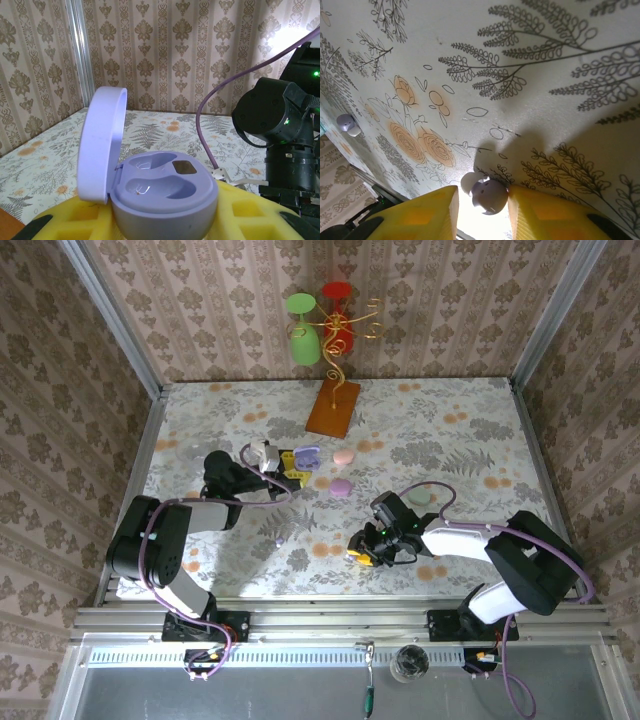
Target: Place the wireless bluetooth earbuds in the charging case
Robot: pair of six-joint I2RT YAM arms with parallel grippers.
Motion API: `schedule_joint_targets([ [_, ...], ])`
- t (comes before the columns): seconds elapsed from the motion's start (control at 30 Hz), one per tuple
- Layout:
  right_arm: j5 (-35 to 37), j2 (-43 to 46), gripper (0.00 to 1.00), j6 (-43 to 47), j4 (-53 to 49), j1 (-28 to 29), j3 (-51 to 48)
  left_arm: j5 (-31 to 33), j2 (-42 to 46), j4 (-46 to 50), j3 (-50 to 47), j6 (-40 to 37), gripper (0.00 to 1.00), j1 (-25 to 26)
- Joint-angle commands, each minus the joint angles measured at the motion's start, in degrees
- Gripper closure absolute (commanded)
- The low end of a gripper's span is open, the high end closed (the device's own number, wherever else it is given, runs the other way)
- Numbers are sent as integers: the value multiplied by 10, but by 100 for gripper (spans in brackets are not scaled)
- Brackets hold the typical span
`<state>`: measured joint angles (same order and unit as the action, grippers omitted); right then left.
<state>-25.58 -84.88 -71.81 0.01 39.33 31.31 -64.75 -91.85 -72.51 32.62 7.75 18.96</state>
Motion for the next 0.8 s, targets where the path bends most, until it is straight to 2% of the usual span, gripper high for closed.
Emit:
schedule_joint_targets([
  [0.0,10,-22,68,16,5,5,17,-18,9,-19,3,5,72,-4],
  [0.17,18,-46,69,37,-13,5,40,-17,9,-19,0,4,72,-5],
  [0.33,22,-56,76,56,-41,4,58,-17,11,-18,-4,3,72,-5],
  [0.77,60,-63,80,131,-143,5,101,-13,0,-17,-1,-4,73,-6],
])
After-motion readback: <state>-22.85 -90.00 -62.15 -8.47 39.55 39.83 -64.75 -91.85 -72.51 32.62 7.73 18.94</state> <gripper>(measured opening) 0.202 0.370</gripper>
